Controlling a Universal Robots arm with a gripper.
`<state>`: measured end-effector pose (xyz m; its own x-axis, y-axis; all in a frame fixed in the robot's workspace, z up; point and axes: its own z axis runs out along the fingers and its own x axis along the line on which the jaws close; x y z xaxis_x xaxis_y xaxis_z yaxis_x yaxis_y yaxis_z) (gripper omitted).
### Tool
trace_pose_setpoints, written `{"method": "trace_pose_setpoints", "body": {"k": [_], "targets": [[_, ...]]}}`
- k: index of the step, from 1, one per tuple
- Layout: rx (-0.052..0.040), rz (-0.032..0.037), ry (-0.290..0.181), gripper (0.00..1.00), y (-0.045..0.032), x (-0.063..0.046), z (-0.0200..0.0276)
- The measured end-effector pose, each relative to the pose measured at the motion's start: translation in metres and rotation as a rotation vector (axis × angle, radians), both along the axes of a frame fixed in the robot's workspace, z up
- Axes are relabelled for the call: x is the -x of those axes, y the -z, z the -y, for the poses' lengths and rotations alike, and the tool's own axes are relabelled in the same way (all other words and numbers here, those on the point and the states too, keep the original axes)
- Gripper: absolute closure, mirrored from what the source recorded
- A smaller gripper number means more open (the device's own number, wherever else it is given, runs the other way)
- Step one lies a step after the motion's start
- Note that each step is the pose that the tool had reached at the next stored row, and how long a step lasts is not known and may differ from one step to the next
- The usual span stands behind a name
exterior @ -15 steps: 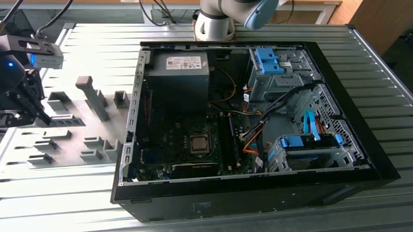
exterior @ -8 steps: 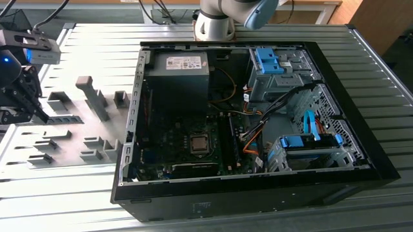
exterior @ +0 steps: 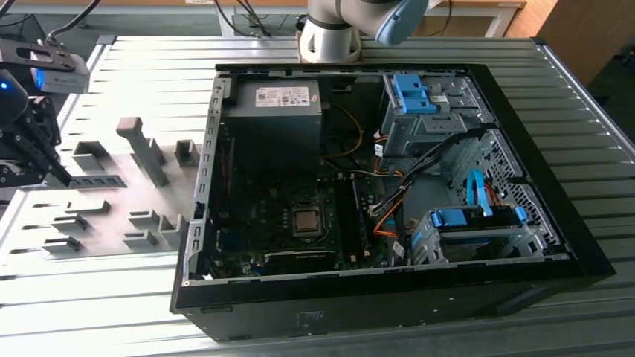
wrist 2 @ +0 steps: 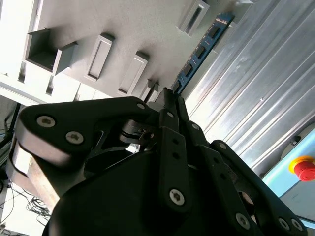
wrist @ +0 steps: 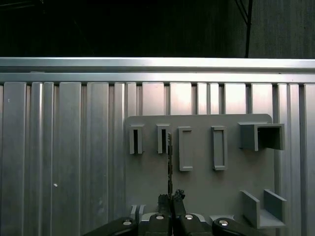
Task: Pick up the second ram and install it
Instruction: 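Pick up the second ram and move it above second insertion slot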
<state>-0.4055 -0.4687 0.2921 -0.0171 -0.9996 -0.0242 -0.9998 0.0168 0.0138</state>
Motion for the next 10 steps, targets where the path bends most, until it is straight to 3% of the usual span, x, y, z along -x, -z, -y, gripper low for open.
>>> {"method": "trace_pose_setpoints", "body": {"k": [10], "targets": [[0.0003, -0.0004, 0.000, 0.86, -0.0034, 0.0000, 0.0000]]}}
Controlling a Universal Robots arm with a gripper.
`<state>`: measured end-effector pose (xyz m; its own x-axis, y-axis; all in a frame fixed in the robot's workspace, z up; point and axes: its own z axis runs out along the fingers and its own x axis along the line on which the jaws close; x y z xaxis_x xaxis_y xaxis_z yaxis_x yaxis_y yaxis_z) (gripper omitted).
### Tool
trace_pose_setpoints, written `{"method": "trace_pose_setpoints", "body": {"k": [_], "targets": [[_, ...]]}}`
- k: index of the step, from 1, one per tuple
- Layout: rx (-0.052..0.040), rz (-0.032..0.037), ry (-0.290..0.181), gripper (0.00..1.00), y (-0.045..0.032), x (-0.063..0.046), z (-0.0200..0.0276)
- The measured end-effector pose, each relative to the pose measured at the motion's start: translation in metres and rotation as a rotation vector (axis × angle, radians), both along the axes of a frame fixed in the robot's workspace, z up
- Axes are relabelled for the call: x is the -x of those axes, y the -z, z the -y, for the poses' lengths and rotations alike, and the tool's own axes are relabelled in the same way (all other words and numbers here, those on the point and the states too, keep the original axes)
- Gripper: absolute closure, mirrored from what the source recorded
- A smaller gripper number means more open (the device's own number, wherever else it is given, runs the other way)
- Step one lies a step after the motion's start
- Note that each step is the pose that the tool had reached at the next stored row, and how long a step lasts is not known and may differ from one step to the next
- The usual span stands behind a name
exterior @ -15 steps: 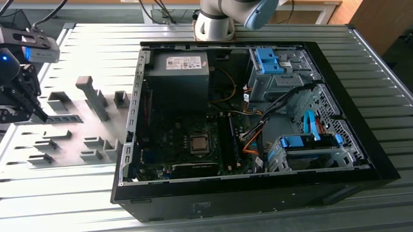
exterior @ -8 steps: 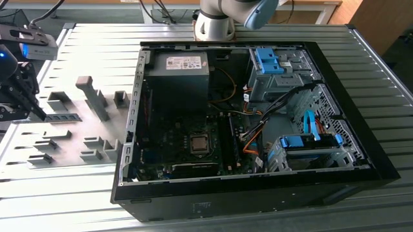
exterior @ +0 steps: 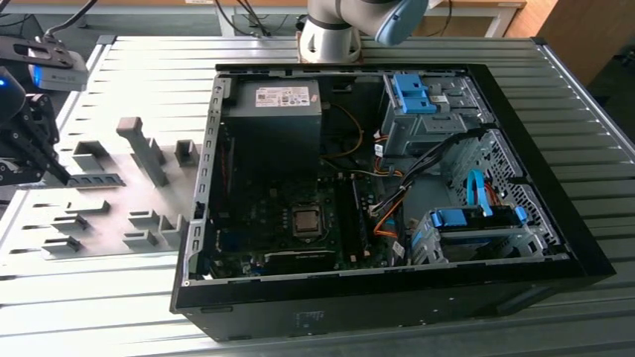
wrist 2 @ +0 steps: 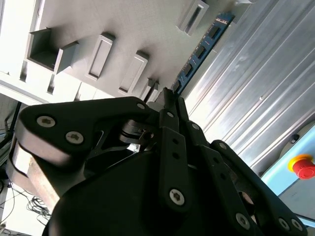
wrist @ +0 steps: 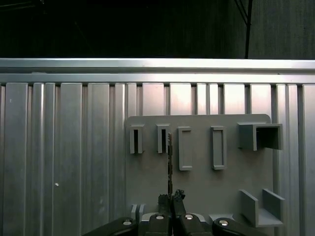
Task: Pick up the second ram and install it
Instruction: 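Pick up the second ram and move it above second insertion slot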
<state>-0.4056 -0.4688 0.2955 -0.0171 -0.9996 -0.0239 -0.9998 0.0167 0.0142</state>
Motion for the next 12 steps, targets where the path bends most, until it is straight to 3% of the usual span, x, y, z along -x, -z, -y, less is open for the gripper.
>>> {"method": "trace_pose_setpoints", "body": {"k": [12], "targets": [[-0.0003, 0.0003, 0.000, 0.86, -0.0092, 0.0000, 0.0000]]}}
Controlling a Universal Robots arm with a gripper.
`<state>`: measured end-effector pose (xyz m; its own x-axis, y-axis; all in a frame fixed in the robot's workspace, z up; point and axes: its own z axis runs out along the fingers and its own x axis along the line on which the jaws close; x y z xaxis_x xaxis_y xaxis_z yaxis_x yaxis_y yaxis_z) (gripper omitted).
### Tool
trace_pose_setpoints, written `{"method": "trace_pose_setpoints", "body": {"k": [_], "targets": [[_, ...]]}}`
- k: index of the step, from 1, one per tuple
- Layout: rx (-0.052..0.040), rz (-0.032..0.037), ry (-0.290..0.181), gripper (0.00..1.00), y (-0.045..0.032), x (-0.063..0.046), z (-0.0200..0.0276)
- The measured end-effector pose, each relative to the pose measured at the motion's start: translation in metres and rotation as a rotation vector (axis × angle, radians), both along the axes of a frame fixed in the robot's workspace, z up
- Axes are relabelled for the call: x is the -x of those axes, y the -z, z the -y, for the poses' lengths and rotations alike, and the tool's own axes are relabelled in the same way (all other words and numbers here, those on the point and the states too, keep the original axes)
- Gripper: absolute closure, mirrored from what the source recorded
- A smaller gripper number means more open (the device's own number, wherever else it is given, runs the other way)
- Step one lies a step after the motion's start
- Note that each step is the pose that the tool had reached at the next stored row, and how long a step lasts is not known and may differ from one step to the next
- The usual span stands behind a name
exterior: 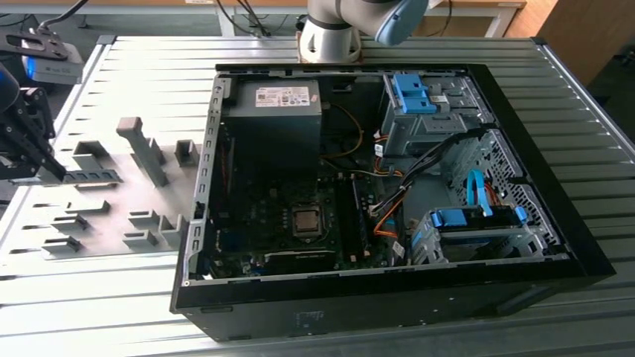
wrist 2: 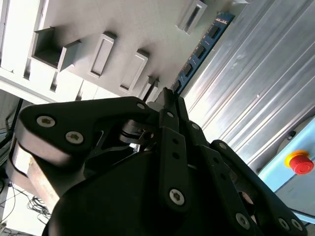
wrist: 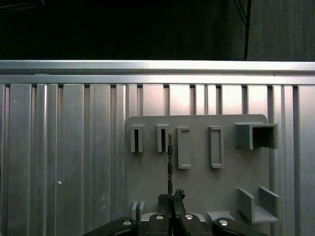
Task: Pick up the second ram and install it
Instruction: 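Pick up the second ram and move it above second insertion slot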
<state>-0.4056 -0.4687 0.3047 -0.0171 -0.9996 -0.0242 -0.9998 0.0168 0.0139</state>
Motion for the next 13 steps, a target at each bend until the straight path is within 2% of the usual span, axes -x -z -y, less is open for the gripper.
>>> {"method": "trace_pose_setpoints", "body": {"k": [13], "targets": [[-0.0001, 0.0001, 0.000, 0.86, -0.0137, 0.000, 0.0000]]}}
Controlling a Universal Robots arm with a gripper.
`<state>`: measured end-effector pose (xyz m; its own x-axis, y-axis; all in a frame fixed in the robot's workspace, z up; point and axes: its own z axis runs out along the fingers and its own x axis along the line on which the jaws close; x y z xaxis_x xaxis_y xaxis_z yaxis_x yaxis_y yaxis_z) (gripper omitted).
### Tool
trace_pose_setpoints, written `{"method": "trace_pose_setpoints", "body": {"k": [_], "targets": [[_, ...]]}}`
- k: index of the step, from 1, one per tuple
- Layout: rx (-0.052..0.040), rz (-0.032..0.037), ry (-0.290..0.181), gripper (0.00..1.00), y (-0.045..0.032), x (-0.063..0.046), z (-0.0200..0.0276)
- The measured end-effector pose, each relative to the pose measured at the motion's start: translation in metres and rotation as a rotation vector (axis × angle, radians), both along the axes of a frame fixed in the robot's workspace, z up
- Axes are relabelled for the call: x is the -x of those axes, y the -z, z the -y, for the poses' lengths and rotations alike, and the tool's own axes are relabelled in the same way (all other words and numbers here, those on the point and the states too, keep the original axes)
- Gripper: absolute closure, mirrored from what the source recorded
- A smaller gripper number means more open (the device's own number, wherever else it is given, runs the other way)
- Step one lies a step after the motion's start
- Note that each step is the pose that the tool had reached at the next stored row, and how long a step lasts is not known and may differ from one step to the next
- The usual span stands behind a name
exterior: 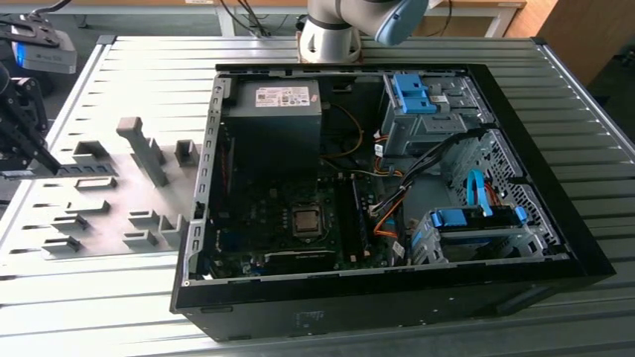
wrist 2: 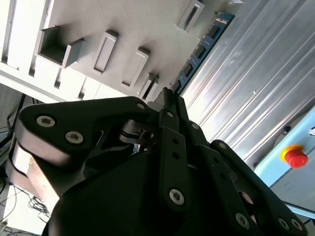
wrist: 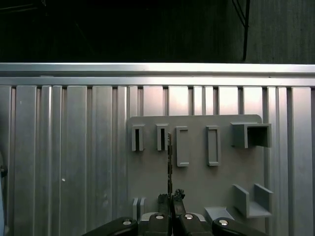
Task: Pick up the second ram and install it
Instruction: 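Pick up the second ram and move it above second insertion slot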
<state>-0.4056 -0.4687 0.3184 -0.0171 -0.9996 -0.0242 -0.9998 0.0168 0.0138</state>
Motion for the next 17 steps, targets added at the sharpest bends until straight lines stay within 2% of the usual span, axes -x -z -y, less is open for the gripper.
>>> {"method": "trace_pose_setpoints", "body": {"k": [17], "targets": [[0.0000, 0.0000, 0.000, 0.86, -0.0231, 0.000, 0.0000]]}}
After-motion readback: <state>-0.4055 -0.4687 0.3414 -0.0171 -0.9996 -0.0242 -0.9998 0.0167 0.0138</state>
